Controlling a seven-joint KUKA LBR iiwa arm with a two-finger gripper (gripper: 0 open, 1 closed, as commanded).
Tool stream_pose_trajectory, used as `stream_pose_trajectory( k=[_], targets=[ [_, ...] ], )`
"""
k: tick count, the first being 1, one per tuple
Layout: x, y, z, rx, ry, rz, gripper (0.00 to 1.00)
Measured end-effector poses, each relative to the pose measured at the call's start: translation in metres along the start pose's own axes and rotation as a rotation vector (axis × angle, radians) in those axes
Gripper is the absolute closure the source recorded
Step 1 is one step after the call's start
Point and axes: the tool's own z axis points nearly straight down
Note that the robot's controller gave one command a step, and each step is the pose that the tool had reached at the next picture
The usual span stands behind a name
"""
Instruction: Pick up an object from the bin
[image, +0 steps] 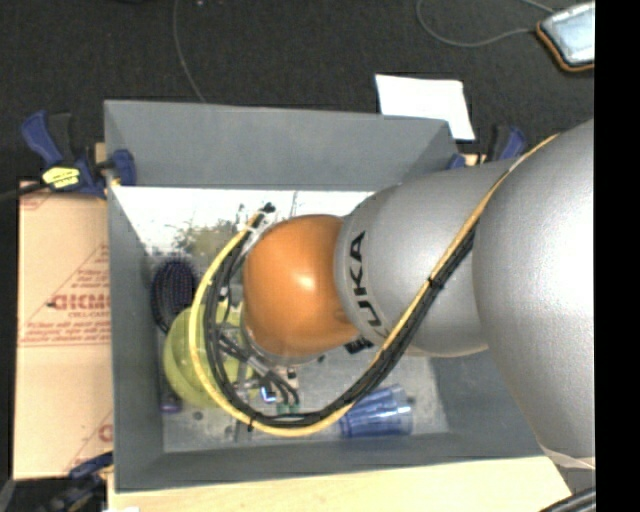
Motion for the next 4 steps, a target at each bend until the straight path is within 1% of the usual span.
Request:
stream_pose_trajectory(
  k=[1,2,3,4],
  targets=[
    [0.005,-0.035,0.057,0.001,0.001,-0.329,0.00],
    [-0.001,0.019,0.084,-0.003,-0.013,-0.083,0.00],
    [-0.004,0.035,0.085,0.004,0.000,-0.179,1.00],
    [-0.004,0.035,0.085,0.004,0.000,-0.178,1.00]
  ],
)
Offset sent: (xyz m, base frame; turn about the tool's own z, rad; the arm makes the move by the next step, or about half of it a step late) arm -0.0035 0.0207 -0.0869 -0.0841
